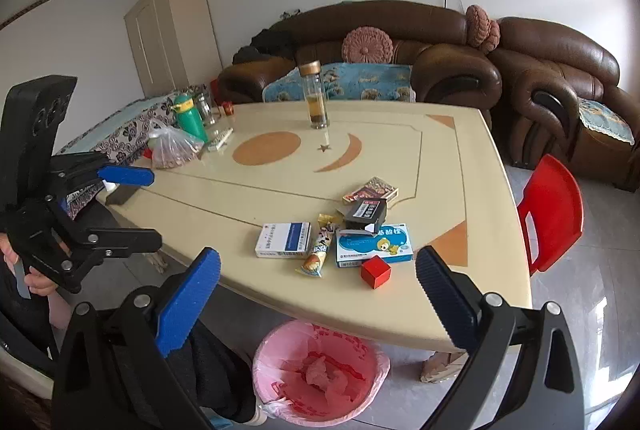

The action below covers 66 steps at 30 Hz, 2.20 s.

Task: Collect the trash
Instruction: 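Raise both open tools back above the table, then grasp the white-blue medicine box with the left tool while the right tool grasps the red cube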

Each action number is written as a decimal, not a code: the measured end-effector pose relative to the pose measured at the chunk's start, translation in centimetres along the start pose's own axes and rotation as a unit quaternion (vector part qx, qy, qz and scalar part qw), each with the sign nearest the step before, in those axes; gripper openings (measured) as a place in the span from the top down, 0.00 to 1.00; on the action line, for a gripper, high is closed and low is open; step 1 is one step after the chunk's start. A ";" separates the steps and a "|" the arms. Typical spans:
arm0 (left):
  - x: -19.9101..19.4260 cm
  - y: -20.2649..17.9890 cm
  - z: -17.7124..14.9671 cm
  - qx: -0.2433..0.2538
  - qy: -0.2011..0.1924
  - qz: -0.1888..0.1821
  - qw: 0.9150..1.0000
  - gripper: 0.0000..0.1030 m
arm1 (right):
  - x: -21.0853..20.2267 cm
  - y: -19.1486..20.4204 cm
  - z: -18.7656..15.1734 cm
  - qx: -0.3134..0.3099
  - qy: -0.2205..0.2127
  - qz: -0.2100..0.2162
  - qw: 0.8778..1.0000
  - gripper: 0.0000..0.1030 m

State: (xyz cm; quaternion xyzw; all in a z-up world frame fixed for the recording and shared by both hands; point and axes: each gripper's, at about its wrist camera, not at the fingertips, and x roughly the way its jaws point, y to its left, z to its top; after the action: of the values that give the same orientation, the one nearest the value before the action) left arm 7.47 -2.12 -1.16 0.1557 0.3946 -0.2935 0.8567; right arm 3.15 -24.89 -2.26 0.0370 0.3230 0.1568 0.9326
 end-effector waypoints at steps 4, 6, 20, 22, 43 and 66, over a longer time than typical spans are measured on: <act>2.4 0.5 0.3 0.004 0.018 -0.008 1.000 0.09 | 1.9 -0.8 -0.1 0.001 0.016 0.002 1.000 0.07; 3.6 0.8 0.4 0.006 0.027 -0.014 1.000 0.09 | 2.9 -1.2 -0.2 0.004 0.022 0.003 1.000 0.07; 13.3 3.1 0.0 0.028 0.106 -0.046 0.993 0.09 | 10.5 -4.3 -1.4 0.010 0.095 0.013 0.995 0.07; 14.6 3.4 0.0 0.032 0.114 -0.057 0.991 0.09 | 11.4 -4.7 -1.6 0.009 0.105 0.014 0.994 0.07; 22.9 6.6 0.5 0.072 0.153 -0.108 0.980 0.09 | 21.5 -8.0 -3.4 -0.013 0.208 0.064 0.976 0.07; 25.6 6.7 -0.2 0.139 0.133 -0.107 0.975 0.09 | 22.6 -8.2 -4.1 -0.068 0.201 0.067 0.975 0.17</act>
State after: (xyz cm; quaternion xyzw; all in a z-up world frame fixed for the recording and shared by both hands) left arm 24.78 -6.50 -20.69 0.2682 0.4747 -0.4120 0.7301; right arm 19.59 -25.60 -20.29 -0.0377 0.4894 0.2448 0.8361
